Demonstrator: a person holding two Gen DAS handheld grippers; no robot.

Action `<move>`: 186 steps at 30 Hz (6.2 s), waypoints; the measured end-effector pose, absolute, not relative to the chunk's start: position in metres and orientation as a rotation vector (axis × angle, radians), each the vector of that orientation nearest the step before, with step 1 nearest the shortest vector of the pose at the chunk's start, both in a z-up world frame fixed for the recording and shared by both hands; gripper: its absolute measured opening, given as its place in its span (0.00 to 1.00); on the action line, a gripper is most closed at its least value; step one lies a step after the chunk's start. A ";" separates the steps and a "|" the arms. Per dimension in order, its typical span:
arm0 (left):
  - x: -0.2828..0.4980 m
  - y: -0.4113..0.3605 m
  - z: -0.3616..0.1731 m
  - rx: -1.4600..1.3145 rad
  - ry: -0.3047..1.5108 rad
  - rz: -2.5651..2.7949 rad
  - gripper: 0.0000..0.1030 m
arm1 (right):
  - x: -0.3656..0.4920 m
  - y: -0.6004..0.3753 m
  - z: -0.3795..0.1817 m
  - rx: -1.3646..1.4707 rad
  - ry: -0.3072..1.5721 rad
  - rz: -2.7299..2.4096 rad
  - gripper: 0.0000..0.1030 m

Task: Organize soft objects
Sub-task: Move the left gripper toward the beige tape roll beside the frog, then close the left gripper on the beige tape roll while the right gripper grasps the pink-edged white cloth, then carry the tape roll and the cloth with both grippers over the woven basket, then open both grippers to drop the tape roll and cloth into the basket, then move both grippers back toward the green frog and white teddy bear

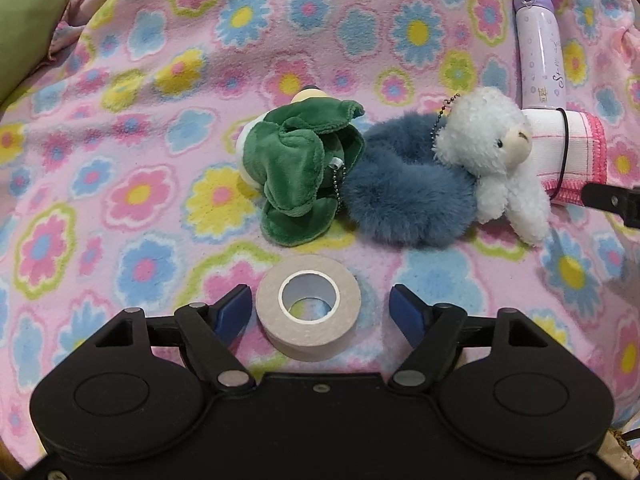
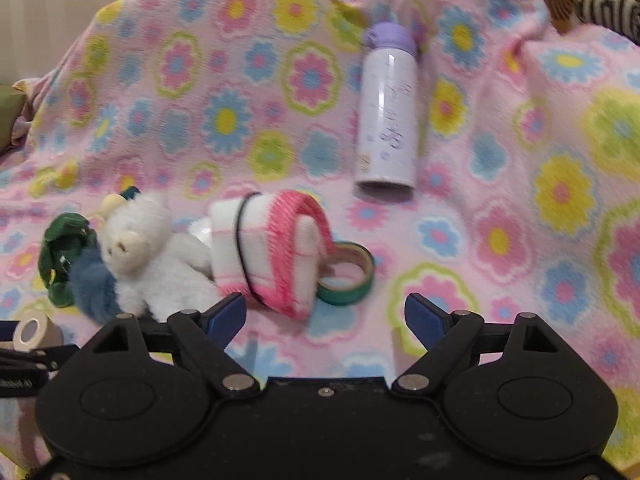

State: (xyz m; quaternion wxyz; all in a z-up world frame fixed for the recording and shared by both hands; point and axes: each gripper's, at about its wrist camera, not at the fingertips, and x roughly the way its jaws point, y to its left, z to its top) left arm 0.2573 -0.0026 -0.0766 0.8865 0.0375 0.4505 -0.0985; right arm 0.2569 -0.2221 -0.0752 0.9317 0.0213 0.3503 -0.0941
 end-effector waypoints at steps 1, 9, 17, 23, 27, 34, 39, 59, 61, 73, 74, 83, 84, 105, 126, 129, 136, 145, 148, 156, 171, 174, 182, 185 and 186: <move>0.257 -0.002 -0.077 0.076 0.935 -0.204 0.69 | 0.260 -0.220 -0.074 0.041 0.711 -0.188 0.84; 0.254 0.000 -0.077 0.061 0.919 -0.209 0.69 | 0.293 -0.210 -0.076 0.056 0.675 -0.182 0.88; 0.253 0.001 -0.078 0.047 0.906 -0.217 0.72 | 0.311 -0.199 -0.087 0.032 0.660 -0.227 0.90; 0.252 0.007 -0.078 0.006 0.894 -0.224 0.67 | 0.307 -0.201 -0.082 0.056 0.642 -0.160 0.64; 0.252 0.009 -0.077 -0.003 0.888 -0.221 0.59 | 0.305 -0.206 -0.080 0.079 0.652 -0.172 0.66; 0.252 0.008 -0.077 0.002 0.882 -0.213 0.50 | 0.302 -0.197 -0.082 0.019 0.626 -0.214 0.91; 0.252 0.011 -0.077 -0.002 0.878 -0.209 0.46 | 0.309 -0.188 -0.087 -0.033 0.621 -0.231 0.91; 0.229 0.012 -0.044 -0.041 0.866 -0.224 0.46 | 0.256 -0.220 -0.040 0.164 0.568 -0.210 0.69; 0.221 0.011 -0.035 -0.038 0.855 -0.226 0.46 | 0.240 -0.220 -0.030 0.174 0.551 -0.196 0.69; 0.150 -0.001 0.007 -0.027 0.813 -0.248 0.46 | 0.124 -0.202 0.008 0.236 0.492 -0.085 0.69; 0.144 -0.001 0.008 -0.025 0.811 -0.247 0.46 | 0.114 -0.200 0.009 0.243 0.490 -0.076 0.69; 0.090 -0.001 0.010 -0.057 0.817 -0.224 0.46 | 0.041 -0.177 0.001 0.273 0.510 0.002 0.69; 0.085 -0.001 0.010 -0.059 0.814 -0.219 0.46 | 0.036 -0.175 -0.001 0.278 0.514 0.007 0.69; 0.033 0.003 -0.005 -0.107 0.838 -0.189 0.46 | -0.021 -0.147 -0.032 0.287 0.652 0.040 0.70; 0.032 0.003 -0.014 -0.101 0.871 -0.171 0.54 | -0.020 -0.146 -0.032 0.297 0.664 0.033 0.76; 0.032 0.003 -0.014 -0.101 0.873 -0.168 0.54 | -0.019 -0.148 -0.033 0.303 0.667 0.031 0.76; 0.033 0.003 -0.014 -0.099 0.873 -0.165 0.60 | -0.019 -0.150 -0.033 0.306 0.664 0.028 0.77; 0.033 0.005 -0.014 -0.100 0.868 -0.157 0.60 | -0.020 -0.155 -0.030 0.321 0.647 0.004 0.77; 0.033 0.007 -0.013 -0.103 0.867 -0.153 0.61 | -0.020 -0.159 -0.029 0.322 0.637 -0.019 0.77; 0.034 0.008 -0.014 -0.105 0.866 -0.146 0.62 | -0.019 -0.173 -0.026 0.336 0.619 -0.068 0.78; 0.053 0.007 -0.019 -0.055 0.896 -0.135 0.63 | 0.005 -0.193 -0.024 0.344 0.621 -0.123 0.79; 0.060 0.006 -0.021 -0.048 0.910 -0.133 0.63 | 0.015 -0.195 -0.024 0.340 0.631 -0.125 0.79; 0.079 0.005 -0.025 -0.032 0.942 -0.141 0.63 | 0.040 -0.194 -0.031 0.329 0.683 -0.117 0.79; 0.087 0.004 -0.026 -0.027 0.953 -0.144 0.63 | 0.051 -0.192 -0.033 0.320 0.702 -0.112 0.80; 0.089 0.004 -0.027 -0.025 0.958 -0.145 0.63 | 0.055 -0.192 -0.034 0.317 0.710 -0.110 0.80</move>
